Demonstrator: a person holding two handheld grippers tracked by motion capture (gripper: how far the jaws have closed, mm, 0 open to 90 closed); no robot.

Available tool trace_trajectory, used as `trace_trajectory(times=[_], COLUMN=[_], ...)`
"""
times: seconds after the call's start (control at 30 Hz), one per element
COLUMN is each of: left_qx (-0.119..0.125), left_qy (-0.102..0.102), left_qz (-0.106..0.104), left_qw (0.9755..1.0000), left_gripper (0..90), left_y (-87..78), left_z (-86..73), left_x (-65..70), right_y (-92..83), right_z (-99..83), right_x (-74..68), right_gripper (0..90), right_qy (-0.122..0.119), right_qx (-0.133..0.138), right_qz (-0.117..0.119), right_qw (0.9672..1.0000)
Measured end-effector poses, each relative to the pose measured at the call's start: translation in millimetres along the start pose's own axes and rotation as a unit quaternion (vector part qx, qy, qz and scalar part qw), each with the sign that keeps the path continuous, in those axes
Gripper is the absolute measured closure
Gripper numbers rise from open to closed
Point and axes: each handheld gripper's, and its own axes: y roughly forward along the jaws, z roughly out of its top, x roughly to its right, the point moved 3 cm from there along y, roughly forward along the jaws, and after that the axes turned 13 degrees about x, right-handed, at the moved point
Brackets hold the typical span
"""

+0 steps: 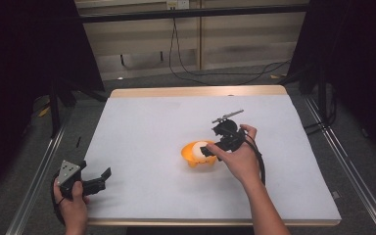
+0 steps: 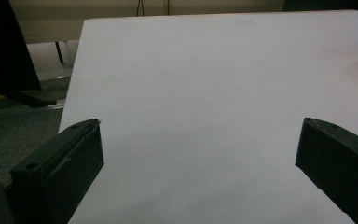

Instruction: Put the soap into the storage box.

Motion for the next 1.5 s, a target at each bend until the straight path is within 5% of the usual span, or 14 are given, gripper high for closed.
trace_trajectory(times=[0.77,1.5], left_qx=[-0.001,0.001], left_qy=[0.003,0.006], left_qz=[0.002,0.003], left_qw=[1.0,1.0], left_gripper=[0.7,0.6], left_y=[0.2,0.1], left_z=[-0.2,-0.2], left_x=[1.2,2.2], right_y=[-44.2,-81.8], right_z=[-47.4,-104.4], right_x=[62.9,109.3], right_gripper=[0.0,0.0], right_qy=[0.04,0.068], right_qx=[0.061,0.106], right_qz=[-0.035,-0.063], right_qw=[0.9968,0.99])
